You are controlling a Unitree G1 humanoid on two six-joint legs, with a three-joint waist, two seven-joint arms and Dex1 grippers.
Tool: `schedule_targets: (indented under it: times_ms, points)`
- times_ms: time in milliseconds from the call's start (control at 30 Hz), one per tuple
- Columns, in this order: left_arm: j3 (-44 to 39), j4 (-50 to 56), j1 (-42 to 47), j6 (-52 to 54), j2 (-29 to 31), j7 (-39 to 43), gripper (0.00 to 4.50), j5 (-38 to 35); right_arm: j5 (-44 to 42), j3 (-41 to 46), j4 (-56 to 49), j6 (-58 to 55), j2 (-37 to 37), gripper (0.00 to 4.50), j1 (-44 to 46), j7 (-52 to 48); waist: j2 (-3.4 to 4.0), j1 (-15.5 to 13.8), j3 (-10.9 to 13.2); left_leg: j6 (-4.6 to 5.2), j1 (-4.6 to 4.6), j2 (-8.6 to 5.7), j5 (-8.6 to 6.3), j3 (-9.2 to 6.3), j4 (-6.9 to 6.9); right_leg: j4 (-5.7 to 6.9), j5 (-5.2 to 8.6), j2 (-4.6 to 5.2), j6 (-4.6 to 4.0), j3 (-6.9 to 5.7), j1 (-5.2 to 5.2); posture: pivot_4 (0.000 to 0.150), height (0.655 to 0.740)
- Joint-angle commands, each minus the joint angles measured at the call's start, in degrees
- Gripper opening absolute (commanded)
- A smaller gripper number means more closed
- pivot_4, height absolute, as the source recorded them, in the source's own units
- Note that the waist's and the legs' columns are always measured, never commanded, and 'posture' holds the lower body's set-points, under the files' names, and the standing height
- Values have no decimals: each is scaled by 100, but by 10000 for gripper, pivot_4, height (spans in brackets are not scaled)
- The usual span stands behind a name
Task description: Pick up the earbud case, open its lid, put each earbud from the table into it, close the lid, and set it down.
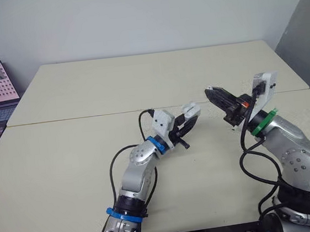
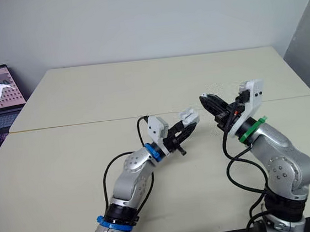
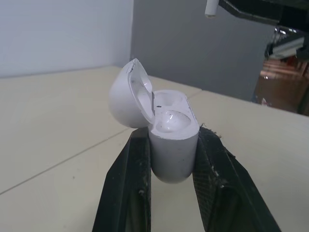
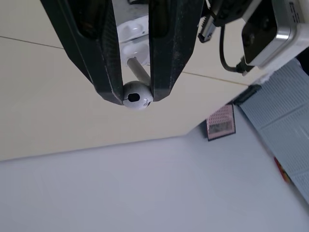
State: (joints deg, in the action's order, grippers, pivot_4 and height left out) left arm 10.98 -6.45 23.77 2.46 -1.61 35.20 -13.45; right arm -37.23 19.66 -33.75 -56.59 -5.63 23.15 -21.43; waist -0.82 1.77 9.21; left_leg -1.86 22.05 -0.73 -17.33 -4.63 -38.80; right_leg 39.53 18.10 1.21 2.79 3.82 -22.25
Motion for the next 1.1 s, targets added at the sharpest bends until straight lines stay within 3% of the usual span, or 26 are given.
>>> schedule_targets:
  times_ms: [33, 433, 1100]
  points:
    - [-3, -20, 211, -351, -215, -229, 7805, 76, -185, -232, -280, 253, 92, 3921, -127, 249, 0, 0, 0, 0, 0, -1, 0, 1, 0, -1, 0, 0, 0, 2, 0, 1500, 7400]
    - [122, 48, 84, -420, -428, -352, 7805, 39, -231, -868, -79, 804, 100, 3921, -540, 522, 1, 6, -1, 0, -2, -1, 0, 0, 0, 0, 0, -2, 0, 1, 0, 1500, 7400]
    - [184, 98, 144, -235, -385, -11, 7805, -104, -337, -1091, 124, 1237, -155, 3921, -868, 715, 1, 6, 0, 0, -2, -1, 0, -1, 0, -2, 0, -3, 0, 0, 2, 1500, 7400]
